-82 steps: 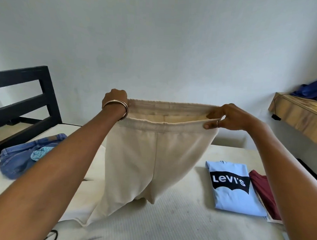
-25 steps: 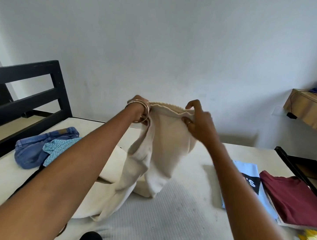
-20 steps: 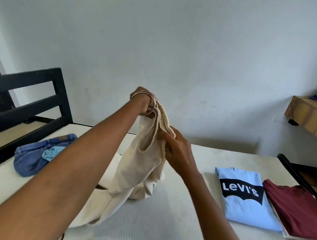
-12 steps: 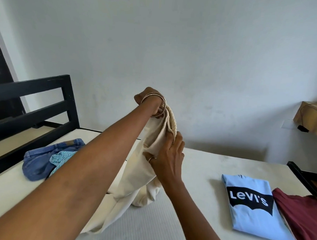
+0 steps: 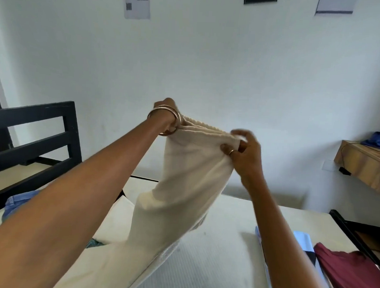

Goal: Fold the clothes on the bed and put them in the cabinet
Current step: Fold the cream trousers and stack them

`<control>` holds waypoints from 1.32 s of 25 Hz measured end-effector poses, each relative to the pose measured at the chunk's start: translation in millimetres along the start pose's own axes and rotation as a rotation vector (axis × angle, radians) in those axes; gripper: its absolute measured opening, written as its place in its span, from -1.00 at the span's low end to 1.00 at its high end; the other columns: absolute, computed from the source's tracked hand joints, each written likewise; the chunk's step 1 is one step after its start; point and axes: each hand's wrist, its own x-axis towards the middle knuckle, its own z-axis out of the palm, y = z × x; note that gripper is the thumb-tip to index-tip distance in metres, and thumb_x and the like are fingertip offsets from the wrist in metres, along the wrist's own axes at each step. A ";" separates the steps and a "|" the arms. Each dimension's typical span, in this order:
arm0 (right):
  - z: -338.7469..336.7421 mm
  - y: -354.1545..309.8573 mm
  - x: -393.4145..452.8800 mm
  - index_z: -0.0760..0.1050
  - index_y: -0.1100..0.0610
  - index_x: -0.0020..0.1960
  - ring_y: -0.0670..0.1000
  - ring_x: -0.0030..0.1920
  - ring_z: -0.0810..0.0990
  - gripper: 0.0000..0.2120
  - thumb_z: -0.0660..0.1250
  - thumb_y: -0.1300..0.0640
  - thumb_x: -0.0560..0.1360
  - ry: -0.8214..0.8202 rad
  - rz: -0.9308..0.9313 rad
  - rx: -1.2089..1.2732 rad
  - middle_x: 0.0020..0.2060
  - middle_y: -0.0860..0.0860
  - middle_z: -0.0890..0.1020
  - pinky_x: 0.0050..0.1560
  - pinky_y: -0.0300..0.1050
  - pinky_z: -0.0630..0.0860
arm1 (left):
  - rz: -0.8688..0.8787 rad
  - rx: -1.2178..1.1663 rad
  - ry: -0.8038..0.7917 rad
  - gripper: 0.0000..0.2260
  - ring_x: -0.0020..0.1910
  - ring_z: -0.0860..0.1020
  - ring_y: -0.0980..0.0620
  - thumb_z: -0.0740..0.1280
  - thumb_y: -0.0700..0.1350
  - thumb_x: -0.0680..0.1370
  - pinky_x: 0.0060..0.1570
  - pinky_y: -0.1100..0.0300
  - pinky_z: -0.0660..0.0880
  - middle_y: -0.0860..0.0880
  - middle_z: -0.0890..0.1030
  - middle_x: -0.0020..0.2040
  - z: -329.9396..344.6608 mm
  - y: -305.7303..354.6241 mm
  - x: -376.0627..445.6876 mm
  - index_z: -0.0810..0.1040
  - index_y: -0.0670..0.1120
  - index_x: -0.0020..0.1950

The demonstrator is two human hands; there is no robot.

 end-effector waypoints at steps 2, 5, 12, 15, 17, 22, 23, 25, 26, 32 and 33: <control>-8.5 -35.3 28.7 0.37 -0.13 0.15 0.06 -0.28 0.54 -0.47 0.47 0.17 0.28 -0.009 -0.051 -0.017 -0.25 0.22 0.64 -0.22 0.03 0.49 | 0.381 0.128 -0.076 -0.24 0.45 0.30 -0.09 0.36 0.31 0.39 0.44 -0.10 0.23 -0.11 0.29 0.48 -0.9 19.5 -8.7 0.22 0.13 0.52; -14.0 -90.0 55.7 0.29 0.01 0.29 0.03 -0.24 0.61 -0.35 0.41 0.29 0.27 -0.083 -0.191 0.069 -0.27 0.13 0.66 -0.20 -0.05 0.53 | 0.757 -0.137 -0.203 -0.24 0.40 0.38 -0.01 0.27 0.44 0.33 0.39 -0.14 0.26 0.03 0.44 0.38 -6.7 58.7 -30.3 0.18 0.26 0.48; -38.4 -82.7 46.0 0.45 0.12 0.27 0.04 -0.05 0.66 -0.53 0.48 0.31 0.41 -0.142 0.067 0.459 -0.01 0.14 0.64 -0.09 0.04 0.63 | 0.807 -0.178 0.268 -0.84 -0.07 0.52 -0.08 0.25 0.07 0.53 -0.09 0.07 0.29 0.15 0.46 -0.29 -40.7 112.9 -26.1 0.46 0.00 -0.02; -62.8 -31.0 17.2 0.60 0.30 0.05 0.15 -0.06 0.66 -0.65 0.54 0.15 0.34 -0.403 0.328 0.053 -0.07 0.18 0.68 -0.05 0.07 0.64 | 0.712 0.031 0.474 -0.83 0.12 0.50 -0.13 0.23 -0.01 0.56 -0.05 0.04 0.19 0.08 0.58 -0.10 -39.2 112.0 -17.4 0.47 0.03 0.14; -90.9 -24.1 20.7 0.58 0.25 -0.19 0.15 -0.26 0.52 -0.62 0.58 -0.05 0.31 -0.121 0.355 -0.261 -0.29 0.14 0.57 -0.31 -0.10 0.45 | 0.678 0.144 0.589 -0.78 0.13 0.49 -0.17 0.21 -0.01 0.57 -0.04 0.02 0.21 -0.07 0.60 0.01 -48.7 104.0 -12.1 0.46 0.05 0.20; -71.5 -77.2 5.2 0.36 0.11 0.16 0.24 -0.27 0.52 -0.67 0.27 0.31 0.42 0.585 -0.304 -0.576 -0.30 0.13 0.53 -0.24 0.01 0.39 | 0.569 0.101 0.884 -0.72 0.16 0.47 -0.14 0.13 0.05 0.60 0.05 0.03 0.35 -0.10 0.54 0.06 -55.3 142.8 -15.2 0.44 0.09 0.28; -61.6 -82.4 -11.1 0.29 0.03 0.21 0.21 -0.29 0.51 -0.58 0.27 0.32 0.42 0.511 -0.359 -0.524 -0.29 0.09 0.52 -0.26 -0.02 0.39 | 0.569 0.088 0.909 -0.71 0.16 0.47 -0.15 0.12 0.06 0.60 0.05 0.02 0.38 -0.10 0.54 0.06 -56.0 148.7 -16.1 0.44 0.09 0.29; -45.2 -70.3 -40.7 0.26 -0.09 0.25 0.16 -0.22 0.56 -0.50 0.33 0.28 0.44 0.238 -0.366 -0.456 -0.18 0.02 0.54 -0.20 -0.07 0.44 | 0.600 0.127 0.900 -0.72 0.15 0.48 -0.17 0.11 0.03 0.62 0.02 -0.02 0.42 -0.12 0.53 0.06 -53.8 149.4 -17.7 0.42 0.07 0.30; -36.1 -60.6 -52.1 0.33 -0.11 0.23 0.14 -0.16 0.58 -0.54 0.38 0.23 0.44 0.125 -0.363 -0.447 -0.13 -0.02 0.53 -0.15 -0.09 0.47 | 0.631 0.164 0.871 -0.73 0.14 0.48 -0.18 0.10 0.01 0.62 0.01 -0.02 0.43 -0.13 0.53 0.06 -49.3 147.5 -19.5 0.42 0.05 0.29; 47.8 -42.0 -75.8 0.49 0.12 0.09 0.16 0.05 0.52 -0.38 0.31 -0.42 0.39 0.144 0.185 -0.806 0.04 0.03 0.42 -0.08 0.02 0.49 | 0.932 0.173 0.702 -0.71 -0.03 0.51 -0.18 0.23 0.11 0.54 -0.04 0.05 0.37 -0.13 0.52 -0.14 -12.5 129.1 -28.4 0.57 0.00 0.14; 54.4 -33.0 -75.2 0.44 0.16 0.12 0.18 0.09 0.49 -0.38 0.32 -0.38 0.42 0.202 0.219 -0.866 0.08 0.07 0.41 -0.08 0.06 0.50 | 0.935 0.155 0.695 -0.71 -0.06 0.52 -0.17 0.24 0.12 0.53 -0.06 0.06 0.37 -0.13 0.52 -0.16 -12.8 122.6 -27.2 0.58 -0.01 0.12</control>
